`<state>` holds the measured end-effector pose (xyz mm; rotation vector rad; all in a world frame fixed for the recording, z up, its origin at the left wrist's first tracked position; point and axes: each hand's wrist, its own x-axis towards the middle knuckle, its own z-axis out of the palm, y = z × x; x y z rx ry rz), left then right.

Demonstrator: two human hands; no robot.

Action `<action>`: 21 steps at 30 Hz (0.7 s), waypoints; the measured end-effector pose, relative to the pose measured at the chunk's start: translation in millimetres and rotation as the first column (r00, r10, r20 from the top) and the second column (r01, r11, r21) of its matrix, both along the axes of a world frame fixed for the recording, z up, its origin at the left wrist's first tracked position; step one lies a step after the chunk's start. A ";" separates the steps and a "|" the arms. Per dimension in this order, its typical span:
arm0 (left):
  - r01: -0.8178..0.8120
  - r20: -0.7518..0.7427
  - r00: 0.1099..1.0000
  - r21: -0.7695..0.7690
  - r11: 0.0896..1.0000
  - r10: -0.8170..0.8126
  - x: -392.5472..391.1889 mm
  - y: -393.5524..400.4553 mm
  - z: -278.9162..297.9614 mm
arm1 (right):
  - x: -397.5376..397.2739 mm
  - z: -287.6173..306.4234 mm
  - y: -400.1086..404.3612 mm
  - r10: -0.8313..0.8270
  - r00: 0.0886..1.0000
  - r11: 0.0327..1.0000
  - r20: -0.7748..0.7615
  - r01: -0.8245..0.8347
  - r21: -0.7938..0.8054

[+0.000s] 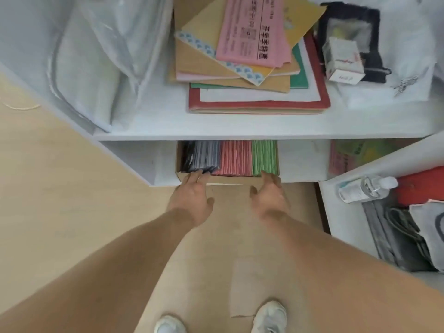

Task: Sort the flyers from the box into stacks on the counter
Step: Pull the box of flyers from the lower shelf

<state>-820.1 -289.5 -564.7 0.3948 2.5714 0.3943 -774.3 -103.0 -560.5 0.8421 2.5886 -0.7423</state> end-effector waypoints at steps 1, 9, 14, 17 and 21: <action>-0.008 0.005 1.000 0.000 1.000 0.008 -5.2 0.6 -11.2 | -5.0 -12.7 6.4 -0.035 0.999 0.999 -0.020 0.036 0.034; 0.011 -0.156 0.988 -0.063 0.998 -0.020 -16.5 -0.1 -60.0 | -37.8 -77.1 35.2 -0.335 0.935 0.940 -0.117 0.323 -0.111; -0.092 -0.279 0.956 0.002 0.996 0.089 -23.6 8.6 -78.3 | -49.5 -83.3 40.7 -0.433 0.891 0.893 -0.139 0.403 -0.199; -0.084 -0.355 0.932 -0.012 0.996 0.074 -23.2 11.7 -83.1 | -43.7 -82.6 46.2 -0.393 0.908 0.909 -0.143 0.360 -0.210; -0.031 -0.381 0.924 -0.012 0.999 0.024 -12.7 9.4 -82.1 | -39.1 -79.3 54.9 -0.397 0.908 0.905 -0.135 0.362 -0.222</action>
